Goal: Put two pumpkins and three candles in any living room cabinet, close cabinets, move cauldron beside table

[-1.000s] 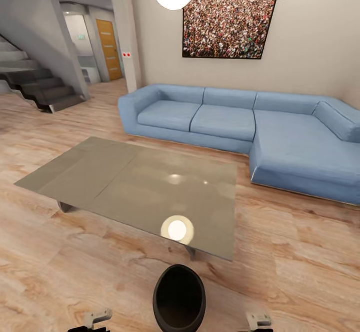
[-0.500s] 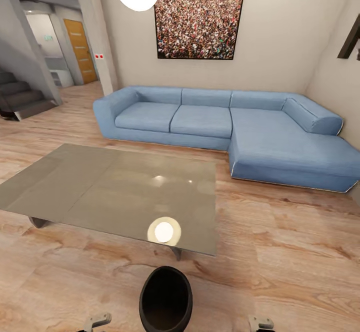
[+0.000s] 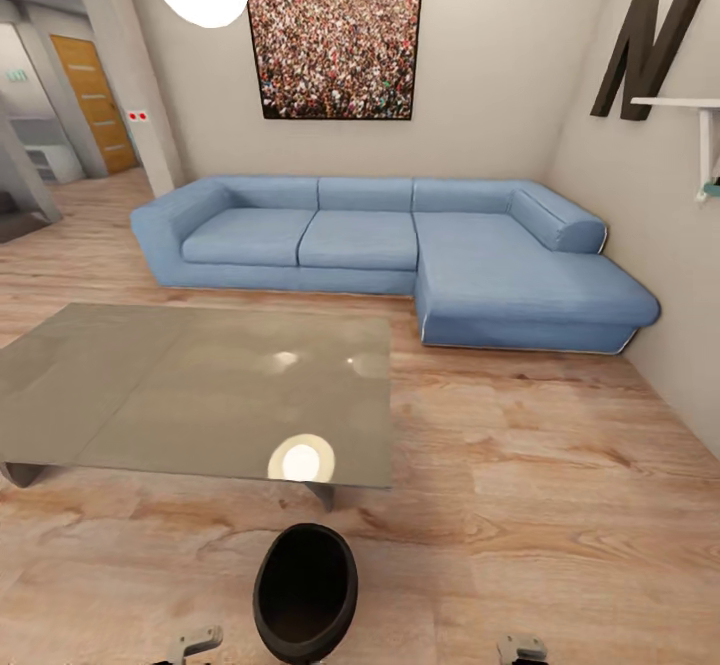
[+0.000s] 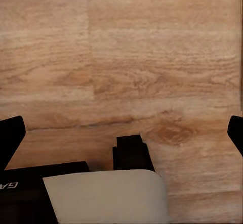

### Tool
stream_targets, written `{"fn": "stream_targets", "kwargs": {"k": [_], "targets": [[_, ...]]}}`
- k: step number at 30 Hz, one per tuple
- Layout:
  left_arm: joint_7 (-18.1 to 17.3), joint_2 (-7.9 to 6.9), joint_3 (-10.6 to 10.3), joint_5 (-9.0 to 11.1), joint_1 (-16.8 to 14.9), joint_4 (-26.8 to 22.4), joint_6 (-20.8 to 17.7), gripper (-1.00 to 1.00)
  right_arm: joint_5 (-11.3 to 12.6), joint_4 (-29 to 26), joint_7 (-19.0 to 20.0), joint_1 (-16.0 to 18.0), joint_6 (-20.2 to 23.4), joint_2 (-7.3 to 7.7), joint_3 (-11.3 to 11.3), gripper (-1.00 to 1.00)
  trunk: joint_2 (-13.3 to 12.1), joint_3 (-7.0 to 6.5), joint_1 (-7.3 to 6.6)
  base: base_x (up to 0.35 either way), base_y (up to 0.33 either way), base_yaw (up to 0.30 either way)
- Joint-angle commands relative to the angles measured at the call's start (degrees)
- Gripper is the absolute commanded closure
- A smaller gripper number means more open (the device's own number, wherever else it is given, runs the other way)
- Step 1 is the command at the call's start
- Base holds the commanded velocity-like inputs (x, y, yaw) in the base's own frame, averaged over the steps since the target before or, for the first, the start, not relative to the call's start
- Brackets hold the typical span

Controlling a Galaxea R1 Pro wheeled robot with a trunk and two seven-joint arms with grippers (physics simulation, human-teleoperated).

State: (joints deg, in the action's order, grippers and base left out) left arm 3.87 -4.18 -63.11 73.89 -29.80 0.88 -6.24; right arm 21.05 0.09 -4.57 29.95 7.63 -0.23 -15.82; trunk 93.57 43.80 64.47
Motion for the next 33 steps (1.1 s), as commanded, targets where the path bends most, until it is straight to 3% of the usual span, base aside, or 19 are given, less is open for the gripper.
{"fn": "stream_targets", "kwargs": {"k": [1, 14, 21, 33], "targets": [[0.0, -0.01, 0.0, 0.01, 0.0, 0.0, 0.0, -1.0, -0.02, 0.0, 0.0, 0.01, -0.03, 0.05, 0.0, -1.0, -0.42, -0.2, -0.23, -0.317, 0.0, -0.113], [0.0, 0.05, 0.0, 0.03, 0.0, 0.0, 0.0, -1.0, -0.57, 0.02, 0.0, -0.05, -0.28, 0.01, -0.17, -1.0, -5.63, -2.55, -3.08, -0.078, 0.0, -0.015], [0.0, 0.14, 0.06, 0.03, 0.0, 0.0, 0.0, -1.0, -0.46, 0.0, 0.0, -0.06, -0.3, -0.09, -0.17, -1.0, -5.63, -2.52, -3.08, 0.0, 0.0, 0.042], [0.09, 0.14, 0.05, 0.03, 0.0, 0.0, -0.09, -1.0, -0.57, 0.08, 0.0, -0.06, -0.34, -0.13, -0.17, -1.0, -5.63, -2.5, -3.08, 0.0, 0.0, 0.268]]}}
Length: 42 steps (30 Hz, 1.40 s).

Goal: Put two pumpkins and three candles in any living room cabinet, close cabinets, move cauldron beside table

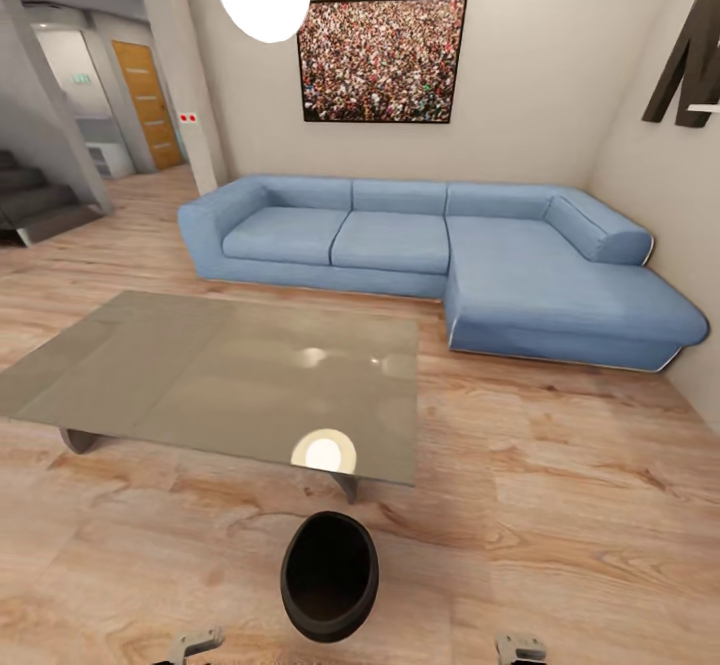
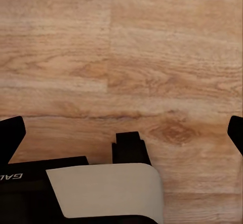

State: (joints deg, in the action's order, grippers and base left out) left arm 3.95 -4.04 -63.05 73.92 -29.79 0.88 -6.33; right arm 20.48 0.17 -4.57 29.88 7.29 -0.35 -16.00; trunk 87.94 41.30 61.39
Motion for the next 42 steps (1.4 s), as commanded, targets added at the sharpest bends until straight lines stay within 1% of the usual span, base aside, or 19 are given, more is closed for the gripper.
{"fn": "stream_targets", "kwargs": {"k": [1, 5, 9, 13, 18, 23, 31, 42], "targets": [[0.0, 0.0, 0.0, 0.0, 0.0, 0.0, 0.0, -1.0, 0.0, 0.0, 0.0, 0.0, 0.0, 0.0, 0.0, -1.0, 0.0, 0.0, 0.0, 0.0, 0.0, 0.288], [0.02, 0.0, -0.02, -0.07, 0.0, 0.0, 0.0, -1.0, 0.0, 0.01, 0.0, -0.09, 0.0, -0.03, 0.0, -1.0, 0.0, 0.0, 0.0, 0.0, 0.0, 0.288], [0.22, -0.1, -0.02, -0.12, 0.0, 0.07, 0.0, -1.0, -0.03, 0.01, -0.07, -0.92, -0.03, -0.19, -0.07, -1.0, 0.0, 0.0, 0.0, 0.0, 0.0, 0.288], [0.29, -0.13, 0.0, -0.23, 0.0, 0.09, -0.1, -1.0, -0.11, 0.0, -0.05, -1.62, -1.06, -0.17, -0.09, -1.0, 0.0, 0.0, 0.0, 0.0, 0.0, 0.288], [0.35, -0.04, 0.02, -0.23, 0.0, 0.08, -0.09, -1.0, -0.06, 0.01, -0.02, -1.79, -1.29, -0.23, -0.12, -1.0, 0.0, 0.0, 0.0, 0.0, 0.0, 0.289], [0.35, -0.02, 0.0, -0.19, 0.0, 0.09, -0.09, -1.0, -0.11, -0.07, -0.04, -3.13, -1.8, -0.26, -0.17, -1.0, 0.0, 0.0, 0.0, 0.0, 0.0, 0.289], [0.35, -0.06, 0.01, -0.2, 0.0, 0.09, -0.09, -1.0, 0.44, -0.02, 0.0, -3.33, -2.02, -0.18, -0.09, -1.0, 0.0, 0.0, 0.0, 0.0, 0.0, 0.289], [0.35, -0.07, -0.01, -0.19, 0.0, 0.09, -0.09, -1.0, 0.52, -0.03, 0.02, -3.4, -1.97, -0.18, -0.06, -1.0, 0.0, 0.0, 0.0, 0.0, 0.0, 0.288]]}}
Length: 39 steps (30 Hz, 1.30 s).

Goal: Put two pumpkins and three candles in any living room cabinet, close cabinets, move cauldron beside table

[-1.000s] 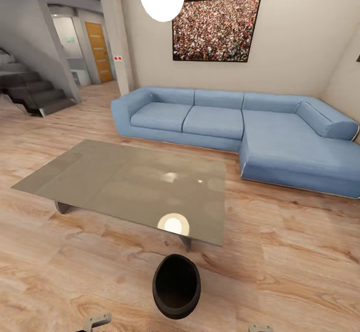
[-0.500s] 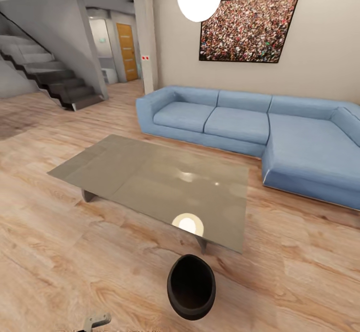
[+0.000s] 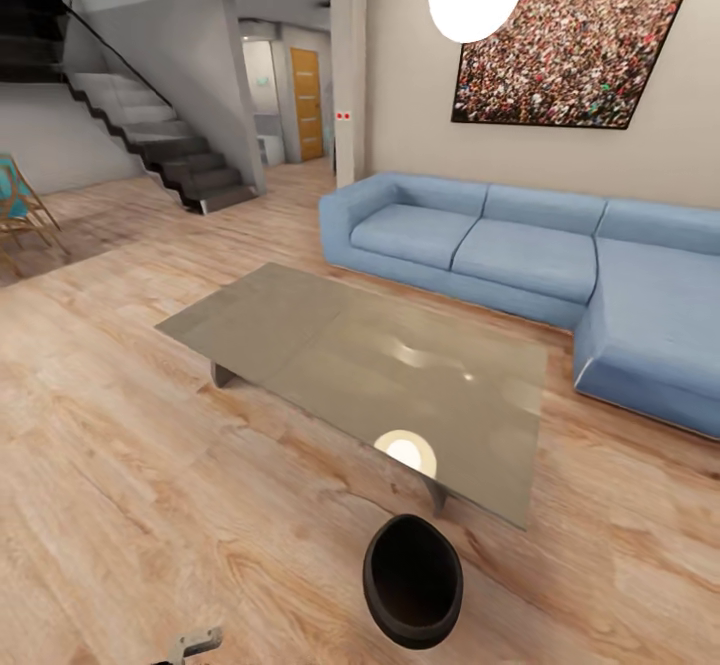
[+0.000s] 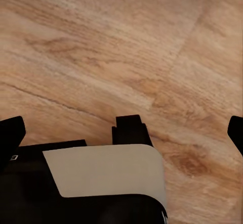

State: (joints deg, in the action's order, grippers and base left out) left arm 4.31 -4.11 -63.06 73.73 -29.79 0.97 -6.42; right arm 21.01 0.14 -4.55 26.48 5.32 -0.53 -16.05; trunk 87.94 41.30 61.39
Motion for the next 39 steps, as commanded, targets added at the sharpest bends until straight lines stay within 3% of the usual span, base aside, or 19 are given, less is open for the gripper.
{"fn": "stream_targets", "kwargs": {"k": [1, 11, 12, 17, 39], "targets": [[0.0, 0.01, 0.01, 0.0, 0.02, 0.0, 0.0, -1.0, 0.0, 0.01, 0.01, -0.04, -0.01, -0.02, -0.01, -1.0, 0.0, 0.0, 0.0, 0.0, 0.0, 0.288], [0.0, 0.0, 0.02, -0.04, 0.02, 0.0, 0.0, -1.0, -0.02, 0.02, -0.01, -0.9, -5.39, -0.26, 0.02, -1.0, 0.0, 0.35, 0.0, 0.0, 0.0, 0.285], [0.0, 0.03, 0.01, -0.02, 0.01, 0.0, 0.0, -1.0, -0.21, 0.03, -0.01, -1.68, -6.26, -1.15, 0.0, -1.0, 0.0, 0.39, 0.0, 0.0, 0.0, 0.284], [0.0, 0.03, -0.01, -0.03, 0.0, 0.0, 0.0, -1.0, -0.35, 0.03, -0.02, -2.91, -10.8, -2.16, -0.01, -1.0, 0.0, 0.59, 0.0, 0.0, 0.0, 0.283], [0.0, 0.01, -0.01, -0.01, 0.0, 0.0, 0.0, -1.0, -0.09, 0.3, -0.02, -3.54, -11.12, -2.46, 0.0, -1.0, 0.0, 1.76, 0.0, 0.0, 0.0, 0.251]]}}
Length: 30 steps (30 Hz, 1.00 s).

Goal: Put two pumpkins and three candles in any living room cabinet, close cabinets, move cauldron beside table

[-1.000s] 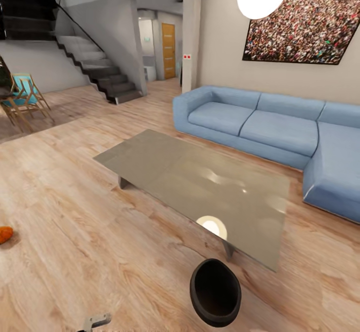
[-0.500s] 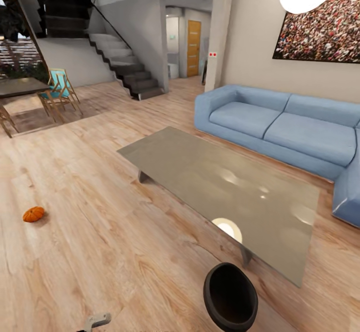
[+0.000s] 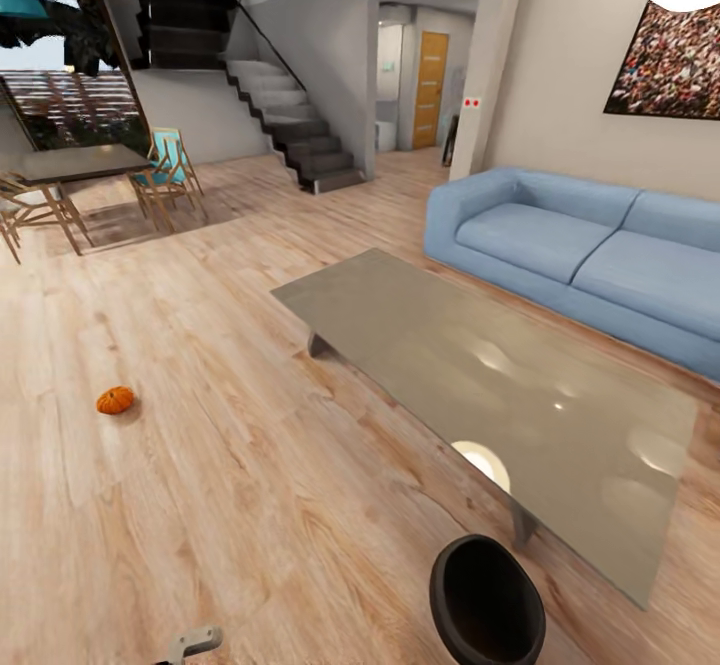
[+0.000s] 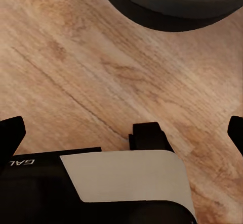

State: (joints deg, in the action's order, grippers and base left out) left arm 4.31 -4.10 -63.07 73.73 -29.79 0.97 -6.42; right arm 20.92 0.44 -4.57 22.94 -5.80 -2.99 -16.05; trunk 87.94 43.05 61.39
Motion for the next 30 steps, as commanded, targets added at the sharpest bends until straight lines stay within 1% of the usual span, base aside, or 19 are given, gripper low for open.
{"fn": "stream_targets", "kwargs": {"k": [1, 6, 23, 24, 27, 30], "targets": [[0.0, -0.01, 0.0, 0.0, 0.0, 0.0, 0.0, -1.0, 0.0, 0.0, 0.0, 0.0, 0.0, -0.02, -0.02, -1.0, 0.0, 0.06, 0.0, 0.0, 0.0, 0.238], [0.0, 0.0, 0.04, -0.03, 0.0, 0.0, 0.0, -1.0, 0.03, -0.04, -0.03, 0.0, 0.06, 0.21, 0.04, -1.0, 0.0, 0.33, 0.0, 0.0, 0.0, 0.232], [-0.11, -0.01, 0.02, 0.04, 0.0, -0.03, 0.03, -1.0, 0.09, 0.09, -0.09, 0.0, 0.08, 0.08, 0.05, -1.0, 0.0, 0.98, 0.0, 0.0, 0.0, 0.192], [-0.2, 0.12, 0.07, 0.11, 0.0, -0.15, 0.05, -1.0, 0.09, 0.09, -0.09, 0.0, 0.08, 0.08, 0.05, -1.0, 0.0, 1.02, 0.0, 0.0, 0.0, 0.158], [-0.33, 1.43, 0.13, 0.15, 0.0, -0.39, 0.08, -1.0, 0.02, 0.09, -0.09, 0.0, 0.13, 0.05, 0.05, -1.0, 0.0, 1.11, 0.0, 0.0, 0.0, 0.159], [-0.35, 1.63, 0.14, 0.14, 0.0, -0.34, 0.09, -1.0, 0.0, 0.14, -0.09, 0.0, 0.42, 0.01, 0.05, -1.0, 0.0, 1.2, 0.0, 0.0, 0.0, 0.185]]}}
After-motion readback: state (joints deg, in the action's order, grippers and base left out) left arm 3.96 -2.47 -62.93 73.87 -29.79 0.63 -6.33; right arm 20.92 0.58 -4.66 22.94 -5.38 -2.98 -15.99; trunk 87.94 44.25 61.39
